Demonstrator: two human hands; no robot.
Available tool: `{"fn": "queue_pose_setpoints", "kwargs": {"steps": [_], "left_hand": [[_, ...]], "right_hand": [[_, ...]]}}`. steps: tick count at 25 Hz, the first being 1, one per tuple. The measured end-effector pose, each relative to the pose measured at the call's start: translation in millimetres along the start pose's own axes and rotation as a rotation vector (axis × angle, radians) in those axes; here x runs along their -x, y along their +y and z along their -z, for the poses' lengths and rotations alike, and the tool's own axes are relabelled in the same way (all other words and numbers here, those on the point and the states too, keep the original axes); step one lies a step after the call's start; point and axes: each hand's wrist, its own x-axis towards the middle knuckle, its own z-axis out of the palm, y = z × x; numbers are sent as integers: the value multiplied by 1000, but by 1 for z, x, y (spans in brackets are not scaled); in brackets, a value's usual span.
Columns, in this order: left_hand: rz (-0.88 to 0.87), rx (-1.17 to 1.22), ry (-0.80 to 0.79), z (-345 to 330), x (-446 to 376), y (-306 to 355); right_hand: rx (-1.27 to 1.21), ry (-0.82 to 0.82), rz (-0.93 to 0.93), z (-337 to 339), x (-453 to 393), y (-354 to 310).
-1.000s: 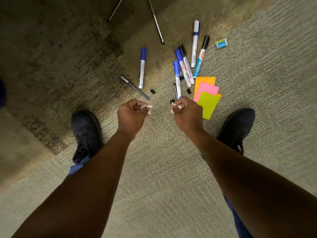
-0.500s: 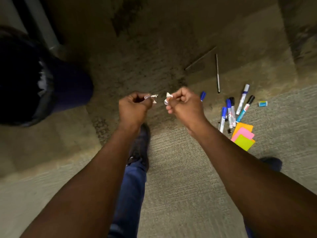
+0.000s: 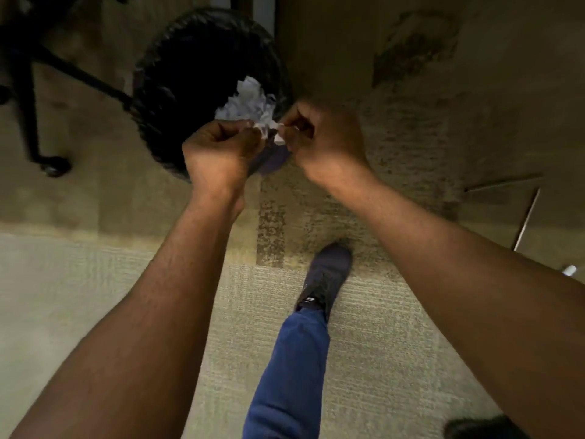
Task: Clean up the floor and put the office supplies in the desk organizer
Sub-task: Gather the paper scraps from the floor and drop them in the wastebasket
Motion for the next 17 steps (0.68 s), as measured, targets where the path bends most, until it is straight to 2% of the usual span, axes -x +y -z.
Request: {"fn": "queue_pose_setpoints", "kwargs": {"steps": [4,6,8,10,12,14,17], "left_hand": [[-75,-129,68,31,-41,-11],[-122,-277,131,40,-59,-18],[-155,-462,195,45,-77,-23],[-156,-647,93,49,-90,-31],[-135,-817,-113,51,-97,-40],[-194,-937,-233,51,-94,-47],[-305,-1051,-271,48,-75,-54]], "right_hand": [[165,23,214,-43,-29,-21],[229,39,284,-63,-45,-23],[320,-24,295,-81,-60,-14],[427,-167,275,-93,-67,-1],[510,-266,262,-101,-66,11],[561,-265,269,-102,-59,19],[615,-189,296,-95,-43,27]]}}
